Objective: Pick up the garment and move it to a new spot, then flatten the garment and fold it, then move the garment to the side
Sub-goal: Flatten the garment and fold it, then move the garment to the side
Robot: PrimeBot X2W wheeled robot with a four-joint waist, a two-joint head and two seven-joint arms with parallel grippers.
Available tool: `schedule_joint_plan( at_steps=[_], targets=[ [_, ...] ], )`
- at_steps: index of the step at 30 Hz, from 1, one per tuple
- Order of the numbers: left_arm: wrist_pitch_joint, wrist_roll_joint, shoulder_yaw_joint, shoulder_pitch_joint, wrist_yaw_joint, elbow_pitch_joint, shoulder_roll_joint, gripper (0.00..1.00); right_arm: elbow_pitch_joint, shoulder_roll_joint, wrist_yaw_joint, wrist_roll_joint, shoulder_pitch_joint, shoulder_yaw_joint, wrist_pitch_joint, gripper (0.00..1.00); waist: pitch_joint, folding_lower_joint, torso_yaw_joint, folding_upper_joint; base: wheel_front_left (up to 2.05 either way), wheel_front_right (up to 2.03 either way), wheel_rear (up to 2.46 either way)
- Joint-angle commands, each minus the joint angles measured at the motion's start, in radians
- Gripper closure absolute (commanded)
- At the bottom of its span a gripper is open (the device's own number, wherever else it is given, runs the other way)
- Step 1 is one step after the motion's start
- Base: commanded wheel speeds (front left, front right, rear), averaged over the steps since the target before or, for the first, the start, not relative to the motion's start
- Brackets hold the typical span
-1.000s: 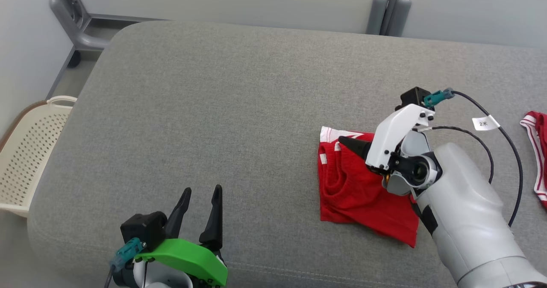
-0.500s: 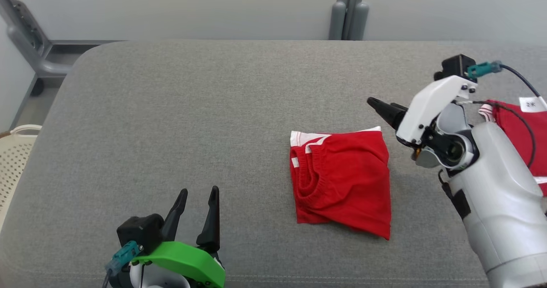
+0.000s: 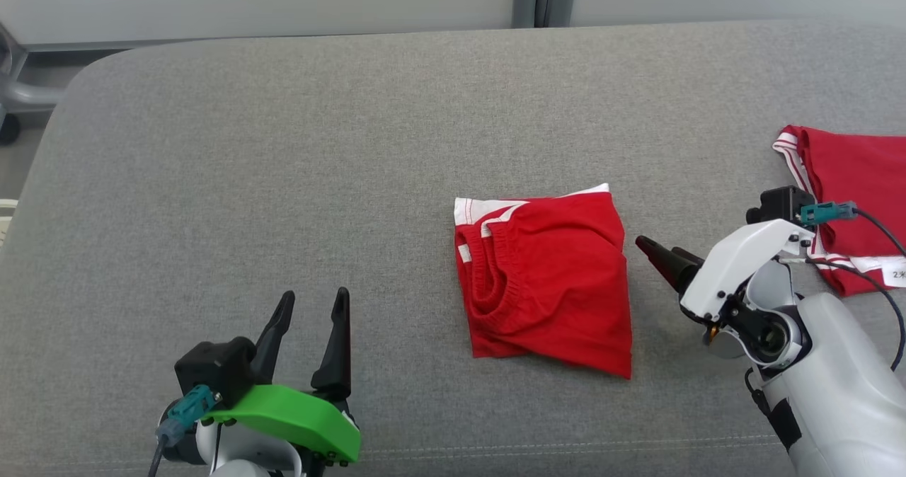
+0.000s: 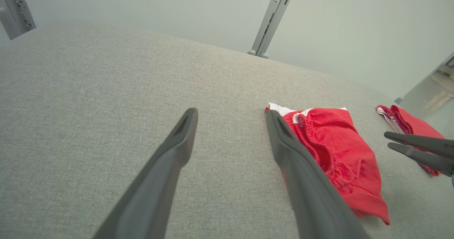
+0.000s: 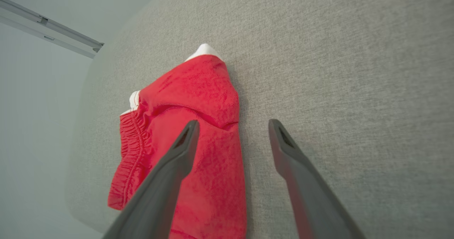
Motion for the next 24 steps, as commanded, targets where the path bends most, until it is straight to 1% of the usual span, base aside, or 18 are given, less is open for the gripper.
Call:
schedule_joint_plan(
  at_steps=[1,7,9,14,15,16,17,18,20,21,24],
  targets=[
    [0.006,0.013,0.004,-0.022,0.007,-0.009,0.012,0.0,0.008,0.007,0.0,0.017,0.014,0.004,-0.018,0.0,0.022,0.0,0.011,-0.0001,0.0,0.0,0.0],
    [0.016,0.018,0.007,-0.03,0.02,-0.028,0.025,0.0,0.06,0.016,0.0,0.046,-0.007,0.031,-0.057,0.0,0.053,0.0,0.047,-0.0001,0.0,0.0,0.0],
    [0.018,0.018,0.008,-0.03,0.022,-0.032,0.027,0.0,0.105,0.02,0.0,0.055,-0.02,0.04,-0.07,0.0,0.065,0.0,0.063,-0.0001,0.0,0.0,0.0],
    [0.012,0.018,0.011,-0.032,0.024,-0.035,0.028,0.0,0.158,0.034,0.0,0.082,-0.049,0.07,-0.072,0.0,0.078,0.0,0.079,-0.0001,0.0,0.0,0.0],
    [0.011,0.018,0.011,-0.032,0.024,-0.035,0.028,0.0,0.167,0.036,0.0,0.086,-0.053,0.076,-0.076,0.12,0.079,0.0,0.081,-0.0001,0.0,0.0,0.0],
    [0.01,0.018,0.011,-0.033,0.024,-0.035,0.028,0.0,0.174,0.04,0.0,0.092,-0.058,0.083,-0.076,0.42,0.08,0.0,0.082,-0.0001,0.0,0.0,0.0],
    [0.01,0.018,0.011,-0.034,0.023,-0.035,0.028,0.0,0.18,0.042,0.0,0.096,-0.062,0.091,-0.079,0.58,0.081,0.0,0.084,-0.0001,0.0,0.0,0.0],
    [0.01,0.018,0.011,-0.035,0.023,-0.035,0.028,0.0,0.186,0.044,0.0,0.101,-0.065,0.098,-0.082,0.71,0.082,0.0,0.085,-0.0001,0.0,0.0,0.0],
    [0.008,0.018,0.011,-0.035,0.023,-0.034,0.029,0.0,0.189,0.045,0.0,0.111,-0.07,0.113,-0.091,0.91,0.082,0.0,0.085,-0.0001,0.0,0.0,0.0],
    [0.007,0.018,0.012,-0.035,0.025,-0.034,0.029,0.0,0.188,0.042,0.0,0.115,-0.075,0.121,-0.102,1.0,0.083,0.0,0.084,-0.0001,0.0,0.0,0.0],
    [0.007,0.02,0.014,-0.034,0.028,-0.036,0.029,0.0,0.182,0.031,0.0,0.132,-0.091,0.14,-0.12,1.0,0.083,0.0,0.079,-0.0001,0.0,0.0,0.0]
  ],
)
